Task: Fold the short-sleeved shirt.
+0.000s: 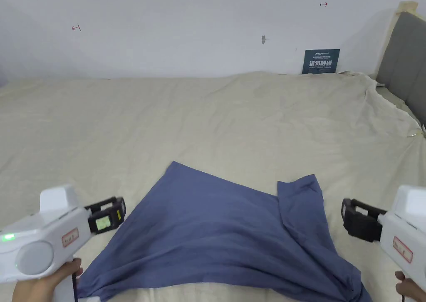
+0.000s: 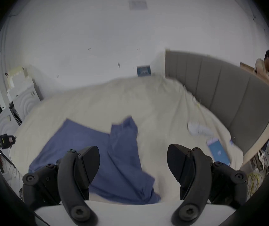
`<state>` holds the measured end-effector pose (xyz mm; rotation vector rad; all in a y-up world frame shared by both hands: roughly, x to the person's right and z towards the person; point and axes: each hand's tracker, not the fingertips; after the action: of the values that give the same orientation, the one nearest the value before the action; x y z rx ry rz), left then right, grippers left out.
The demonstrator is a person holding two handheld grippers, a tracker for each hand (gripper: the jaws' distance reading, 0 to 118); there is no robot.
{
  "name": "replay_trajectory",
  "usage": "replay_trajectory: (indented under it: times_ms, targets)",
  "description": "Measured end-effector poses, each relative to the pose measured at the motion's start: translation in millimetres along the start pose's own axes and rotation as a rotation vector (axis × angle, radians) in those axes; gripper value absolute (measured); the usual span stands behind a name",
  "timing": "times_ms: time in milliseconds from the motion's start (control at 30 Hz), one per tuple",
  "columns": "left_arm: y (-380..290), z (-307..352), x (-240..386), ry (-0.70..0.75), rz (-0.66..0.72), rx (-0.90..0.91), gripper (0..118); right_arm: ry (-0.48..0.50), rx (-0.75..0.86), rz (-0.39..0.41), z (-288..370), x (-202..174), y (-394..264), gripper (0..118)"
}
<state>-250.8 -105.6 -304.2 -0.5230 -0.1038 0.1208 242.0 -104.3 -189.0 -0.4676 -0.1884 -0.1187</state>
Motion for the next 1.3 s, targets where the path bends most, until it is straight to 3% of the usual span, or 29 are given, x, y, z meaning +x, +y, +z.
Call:
replay_trajectory:
  times_ms: [167,267,367,400,733,1067,1167,1200,1233,1300]
  targets:
    - [15.9,9.6,31.5,-0.02,-0.045,0.144,100,-0.039,0.108,0.047,15.0,-15.9,15.4,84]
    - [12.2,7.4,41.7,-0.059,-0.051,0.176,70,-0.049,0.139,0.058,19.5,-22.5,14.8,66]
    - [4.7,0.8,45.5,-0.127,-0.037,0.191,23,-0.058,0.163,0.073,19.4,-29.5,11.7,13]
    - [2.1,-1.9,47.2,-0.133,-0.035,0.192,0,-0.057,0.169,0.078,19.0,-31.5,11.0,4]
    - [18.7,-55.0,57.5,-0.189,-0.072,0.112,0,-0.06,0.181,0.068,-6.6,-31.0,18.7,0]
    - [68.3,-219.3,62.0,-0.184,-0.151,-0.151,0,-0.076,0.13,0.063,-72.4,-24.4,28.1,0]
    - [74.4,-277.9,58.6,-0.149,-0.102,-0.252,31,-0.083,0.101,0.064,-91.7,-21.4,25.6,0]
    - [74.9,-296.8,57.8,-0.148,-0.096,-0.28,56,-0.088,0.09,0.064,-98.2,-20.1,24.1,0]
    - [74.3,-314.9,57.6,-0.136,-0.097,-0.314,72,-0.096,0.076,0.062,-104.8,-18.1,22.4,0]
    - [68.9,-342.8,59.4,-0.099,-0.109,-0.387,83,-0.101,0.056,0.056,-116.7,-14.0,18.8,0]
